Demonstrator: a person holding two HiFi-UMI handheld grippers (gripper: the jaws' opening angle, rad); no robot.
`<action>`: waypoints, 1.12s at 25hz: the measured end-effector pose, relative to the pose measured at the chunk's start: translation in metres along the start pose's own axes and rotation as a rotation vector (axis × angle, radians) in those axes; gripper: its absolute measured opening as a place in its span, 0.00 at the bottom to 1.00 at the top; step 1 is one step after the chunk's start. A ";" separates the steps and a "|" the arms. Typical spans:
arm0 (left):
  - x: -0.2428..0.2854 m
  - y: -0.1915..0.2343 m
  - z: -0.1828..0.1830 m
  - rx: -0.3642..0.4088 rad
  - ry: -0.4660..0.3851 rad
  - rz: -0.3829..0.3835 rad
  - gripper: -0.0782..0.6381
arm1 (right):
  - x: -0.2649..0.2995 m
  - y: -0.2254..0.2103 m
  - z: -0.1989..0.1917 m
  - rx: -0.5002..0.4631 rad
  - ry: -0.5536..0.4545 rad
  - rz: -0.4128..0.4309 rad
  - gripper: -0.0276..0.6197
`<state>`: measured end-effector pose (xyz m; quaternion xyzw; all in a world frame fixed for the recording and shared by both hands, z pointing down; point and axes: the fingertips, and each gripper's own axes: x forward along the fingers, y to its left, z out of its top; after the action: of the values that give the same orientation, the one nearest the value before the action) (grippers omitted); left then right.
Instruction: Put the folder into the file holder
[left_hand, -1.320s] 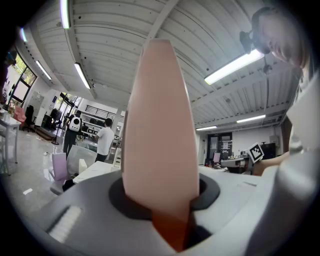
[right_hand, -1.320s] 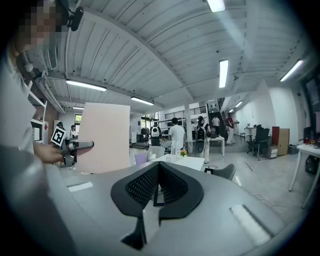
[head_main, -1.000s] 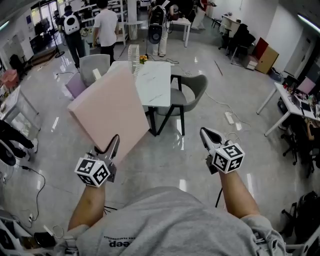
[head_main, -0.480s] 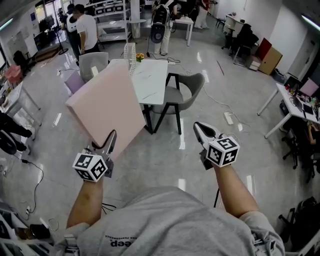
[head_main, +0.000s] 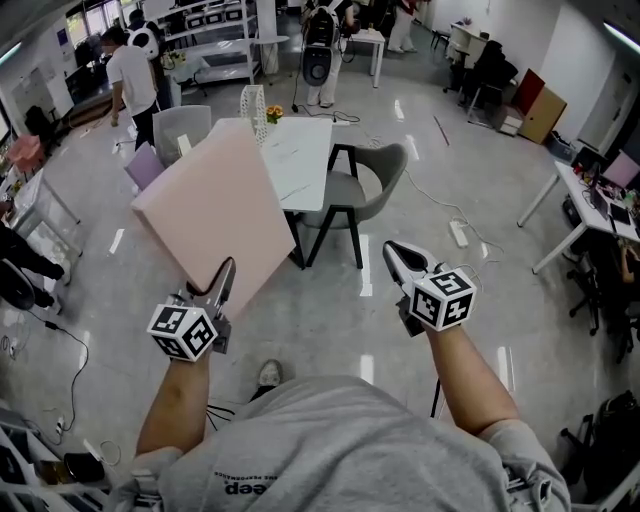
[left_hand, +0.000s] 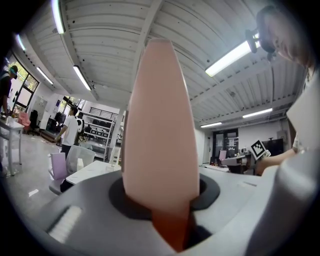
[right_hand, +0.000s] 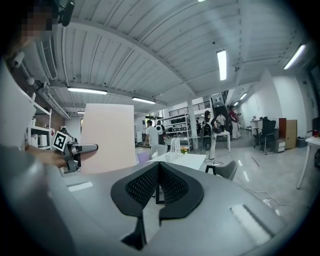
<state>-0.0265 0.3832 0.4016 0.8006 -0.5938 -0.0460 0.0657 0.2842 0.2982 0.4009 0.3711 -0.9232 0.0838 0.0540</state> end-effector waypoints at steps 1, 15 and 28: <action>0.006 0.005 0.000 -0.006 -0.002 -0.005 0.37 | 0.006 -0.002 0.000 0.001 0.003 -0.003 0.05; 0.176 0.180 0.035 -0.023 -0.030 -0.172 0.37 | 0.221 -0.036 0.048 -0.011 -0.030 -0.084 0.05; 0.319 0.307 0.065 -0.018 -0.019 -0.234 0.37 | 0.375 -0.104 0.077 0.017 -0.031 -0.172 0.05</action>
<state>-0.2341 -0.0130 0.3879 0.8634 -0.4963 -0.0661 0.0616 0.0842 -0.0439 0.3975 0.4509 -0.8878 0.0812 0.0437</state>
